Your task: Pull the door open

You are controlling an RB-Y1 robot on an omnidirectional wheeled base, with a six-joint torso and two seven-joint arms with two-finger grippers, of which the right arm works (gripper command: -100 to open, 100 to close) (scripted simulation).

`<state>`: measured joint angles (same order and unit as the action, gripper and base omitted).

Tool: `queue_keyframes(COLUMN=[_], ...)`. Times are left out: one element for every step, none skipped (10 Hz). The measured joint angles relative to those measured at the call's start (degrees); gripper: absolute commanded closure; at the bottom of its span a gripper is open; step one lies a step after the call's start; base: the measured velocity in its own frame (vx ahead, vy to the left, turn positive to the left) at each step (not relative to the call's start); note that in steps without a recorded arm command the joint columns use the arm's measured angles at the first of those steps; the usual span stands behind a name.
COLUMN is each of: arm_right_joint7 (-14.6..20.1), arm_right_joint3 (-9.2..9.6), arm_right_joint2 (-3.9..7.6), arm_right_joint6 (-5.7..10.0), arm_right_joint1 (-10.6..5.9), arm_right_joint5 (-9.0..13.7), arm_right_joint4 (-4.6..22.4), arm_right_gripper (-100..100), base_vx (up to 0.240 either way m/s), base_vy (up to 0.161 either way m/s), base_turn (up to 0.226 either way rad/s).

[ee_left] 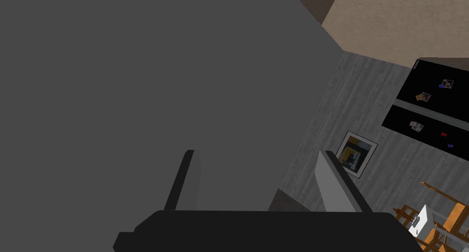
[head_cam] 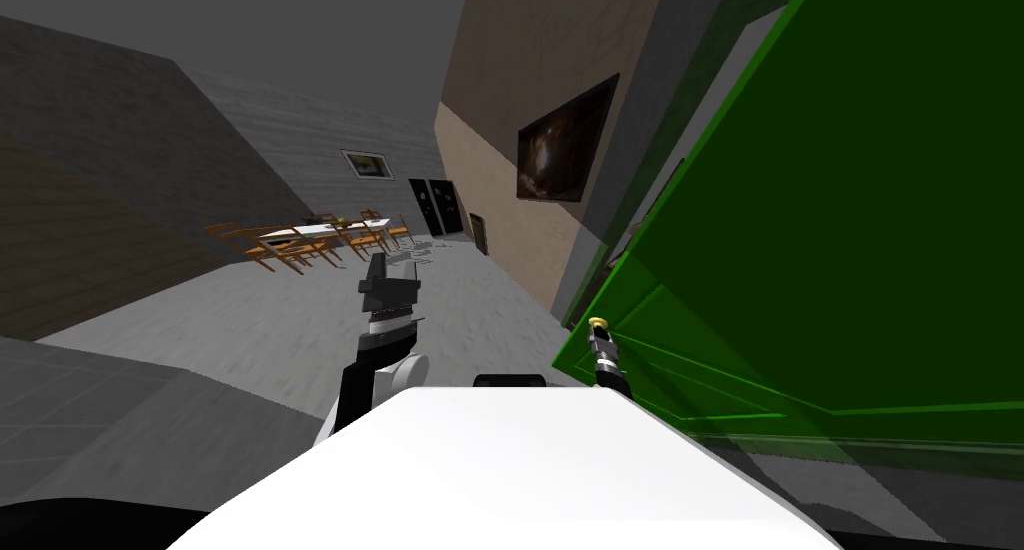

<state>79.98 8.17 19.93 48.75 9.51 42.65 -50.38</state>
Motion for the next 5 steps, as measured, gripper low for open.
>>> queue_keyframes(arm_right_joint7=[0.6,1.1,1.9,2.5,2.6], arm_right_joint3=[0.68,1.38,2.18,2.87,3.11], arm_right_joint2=[0.3,0.72,1.17,1.42,1.32], arm_right_joint6=[0.22,0.31,0.63,0.81,0.7], arm_right_joint1=[0.08,0.48,0.76,1.05,1.17], arm_right_joint5=[-0.3,-0.7,-1.1,-1.4,-1.5], arm_right_joint4=[-0.1,-0.6,-0.7,-0.9,-0.8], arm_right_gripper=[100,100,100,100,100], base_vx=[-0.236,-0.213,-0.192,-0.083,-0.154], base_vy=[-0.008,-0.004,-0.035,-0.017,-0.022], base_turn=[0.104,0.089,0.076,0.029,0.099])
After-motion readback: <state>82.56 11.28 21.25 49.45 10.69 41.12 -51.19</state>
